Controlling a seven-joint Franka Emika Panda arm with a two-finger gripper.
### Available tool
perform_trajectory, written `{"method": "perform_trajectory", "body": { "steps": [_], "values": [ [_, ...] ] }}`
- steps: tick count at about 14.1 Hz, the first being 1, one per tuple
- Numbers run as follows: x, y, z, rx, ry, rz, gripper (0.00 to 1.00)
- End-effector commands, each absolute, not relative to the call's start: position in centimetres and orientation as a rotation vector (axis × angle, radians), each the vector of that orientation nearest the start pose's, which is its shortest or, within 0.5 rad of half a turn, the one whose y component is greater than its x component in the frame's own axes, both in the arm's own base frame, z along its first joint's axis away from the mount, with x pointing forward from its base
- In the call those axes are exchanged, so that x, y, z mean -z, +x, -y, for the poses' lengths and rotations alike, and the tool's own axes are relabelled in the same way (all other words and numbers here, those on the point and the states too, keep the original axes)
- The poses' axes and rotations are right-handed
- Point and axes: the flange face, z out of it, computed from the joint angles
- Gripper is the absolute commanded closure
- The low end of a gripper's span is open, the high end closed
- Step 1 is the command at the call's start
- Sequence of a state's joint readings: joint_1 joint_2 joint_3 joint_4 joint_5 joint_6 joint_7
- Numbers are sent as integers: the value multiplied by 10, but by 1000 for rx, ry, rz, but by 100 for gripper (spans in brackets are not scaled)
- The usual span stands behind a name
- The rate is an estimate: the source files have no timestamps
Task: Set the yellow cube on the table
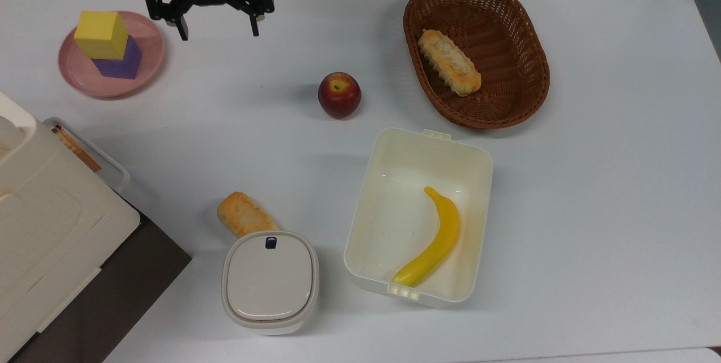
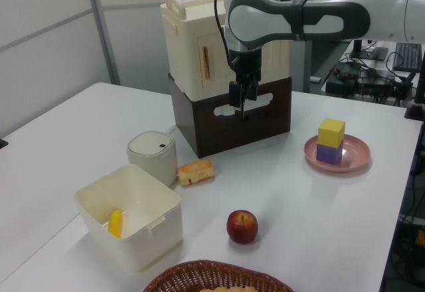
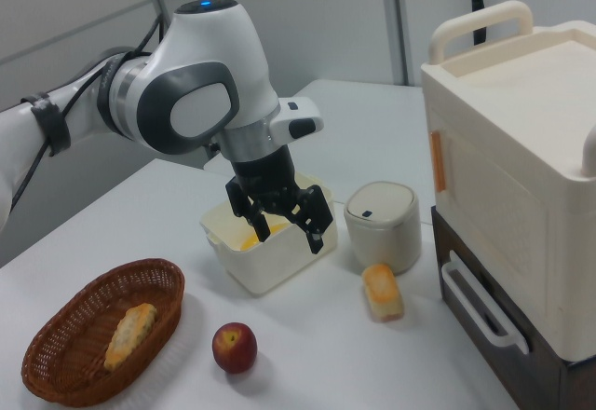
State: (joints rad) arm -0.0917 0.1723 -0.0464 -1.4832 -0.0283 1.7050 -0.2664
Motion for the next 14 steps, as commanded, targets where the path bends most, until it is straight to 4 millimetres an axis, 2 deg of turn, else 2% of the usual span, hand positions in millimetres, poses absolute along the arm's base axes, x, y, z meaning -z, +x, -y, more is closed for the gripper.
{"method": "perform_trajectory", "body": {
  "steps": [1,14],
  "values": [
    [-582,609,85,94,-3182,222,0],
    [-582,609,83,94,-3174,217,0]
  ]
}}
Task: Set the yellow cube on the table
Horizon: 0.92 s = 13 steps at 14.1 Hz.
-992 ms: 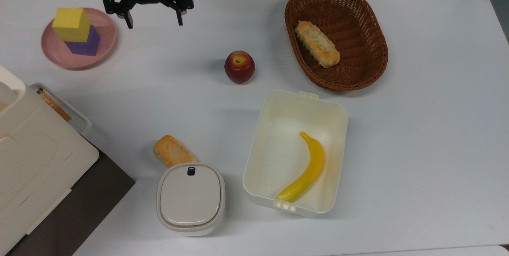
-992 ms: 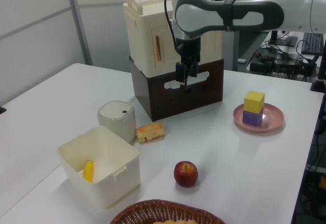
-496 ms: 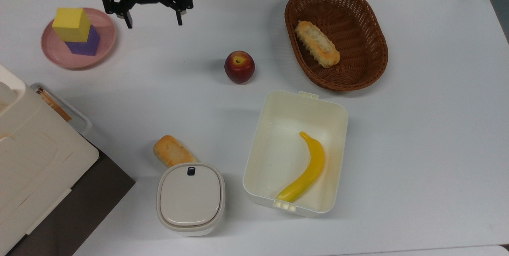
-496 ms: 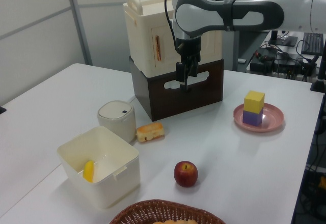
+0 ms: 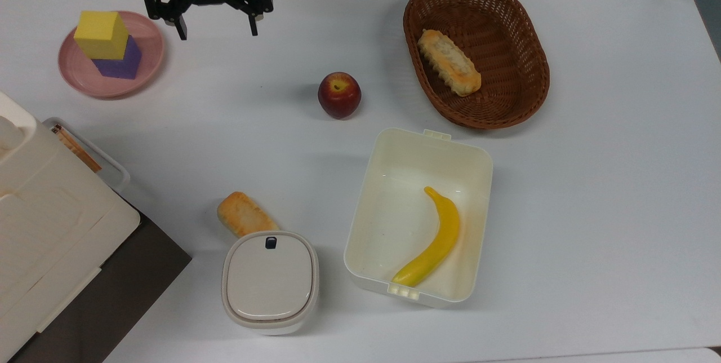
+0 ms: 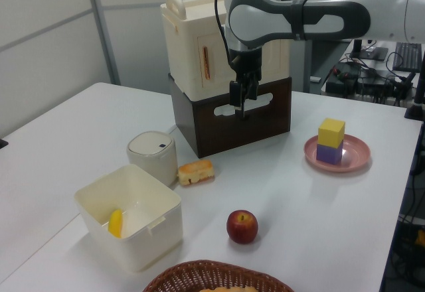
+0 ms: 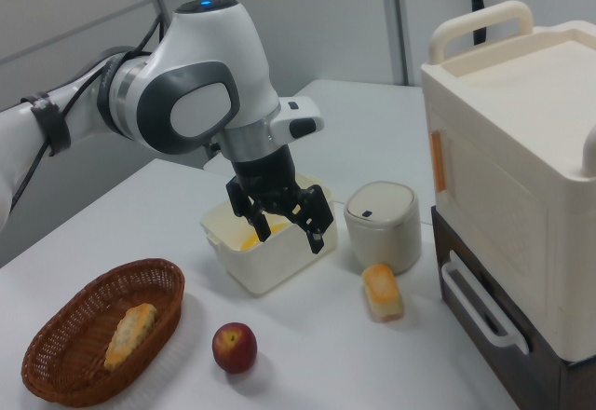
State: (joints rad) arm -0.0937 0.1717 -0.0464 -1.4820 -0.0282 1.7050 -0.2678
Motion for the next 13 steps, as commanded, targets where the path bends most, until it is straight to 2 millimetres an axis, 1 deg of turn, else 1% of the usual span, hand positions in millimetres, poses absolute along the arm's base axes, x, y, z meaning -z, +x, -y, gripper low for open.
{"method": "perform_trajectory", "body": {
  "steps": [1,8,11,13],
  "values": [
    [-583,609,84,99,-3175,215,0],
    [-584,610,85,100,-3185,223,0],
    [-585,609,88,104,-3188,216,0],
    [-585,608,85,91,-3185,220,0]
  ]
}}
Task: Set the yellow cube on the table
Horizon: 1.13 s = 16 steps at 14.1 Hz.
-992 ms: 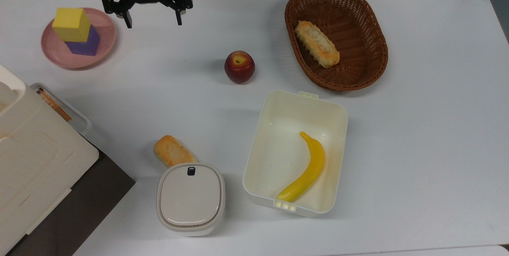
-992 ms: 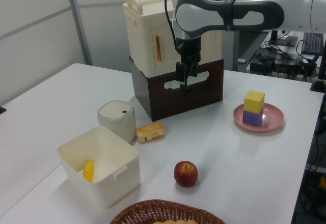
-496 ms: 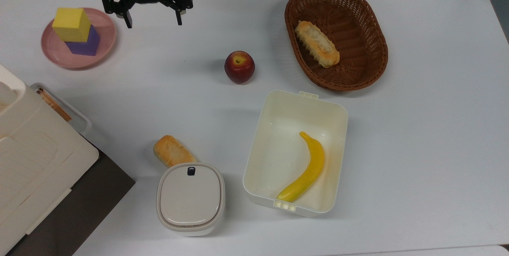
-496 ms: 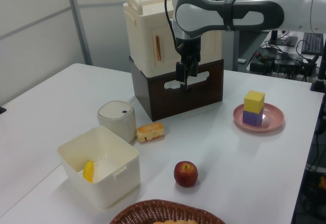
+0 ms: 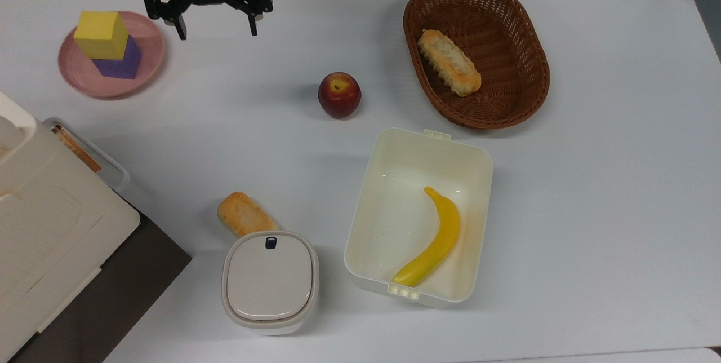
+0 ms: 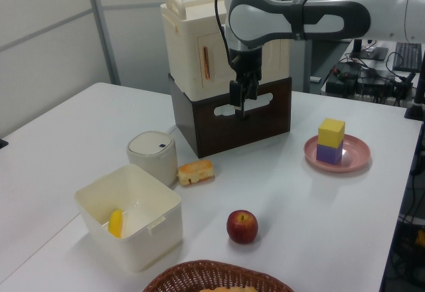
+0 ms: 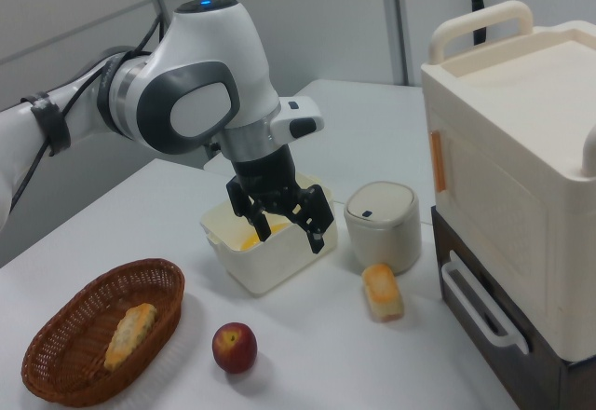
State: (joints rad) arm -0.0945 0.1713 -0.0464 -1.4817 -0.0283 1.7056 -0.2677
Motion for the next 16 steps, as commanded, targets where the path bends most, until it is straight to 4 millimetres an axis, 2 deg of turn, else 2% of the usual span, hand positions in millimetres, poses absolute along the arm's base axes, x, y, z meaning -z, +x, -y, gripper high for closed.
{"method": "perform_trajectory", "body": {
  "steps": [1,9,12,16],
  "values": [
    [-586,607,85,90,-3187,208,0],
    [-584,607,81,77,-3184,205,0],
    [-581,601,97,10,-3206,167,0],
    [-582,584,147,-62,-3220,51,0]
  ]
}}
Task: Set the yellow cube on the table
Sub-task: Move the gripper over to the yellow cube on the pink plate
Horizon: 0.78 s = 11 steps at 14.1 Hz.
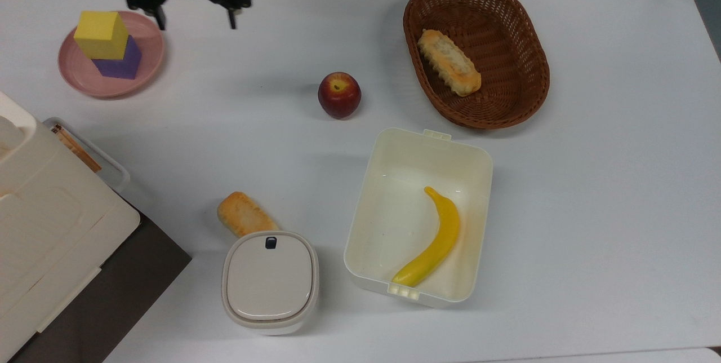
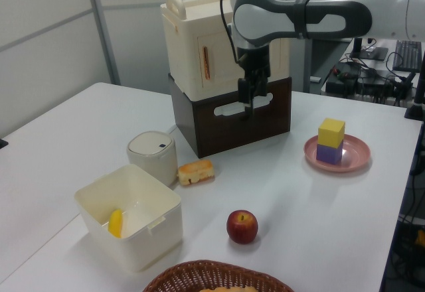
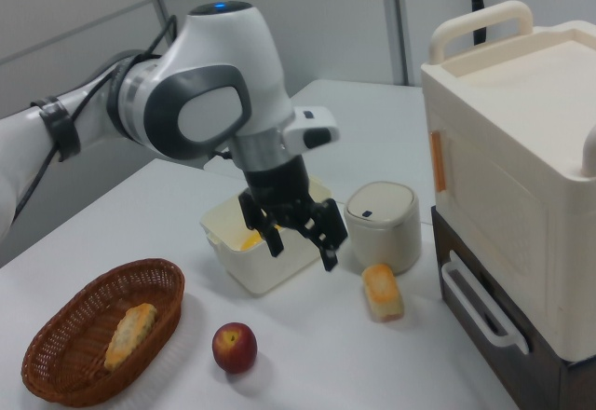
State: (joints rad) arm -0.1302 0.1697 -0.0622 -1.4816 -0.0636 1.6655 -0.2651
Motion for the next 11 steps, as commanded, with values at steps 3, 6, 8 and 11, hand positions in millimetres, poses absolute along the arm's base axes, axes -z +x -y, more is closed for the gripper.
{"method": "perform_trajectory", "body": {
  "steps": [3,6,8,11],
  "values": [
    [-568,567,187,-206,-3204,72,0],
    [-550,544,243,-276,-3175,55,0],
    [-520,534,288,-359,-3143,93,0],
    [-488,524,326,-465,-3134,115,0]
  ]
}}
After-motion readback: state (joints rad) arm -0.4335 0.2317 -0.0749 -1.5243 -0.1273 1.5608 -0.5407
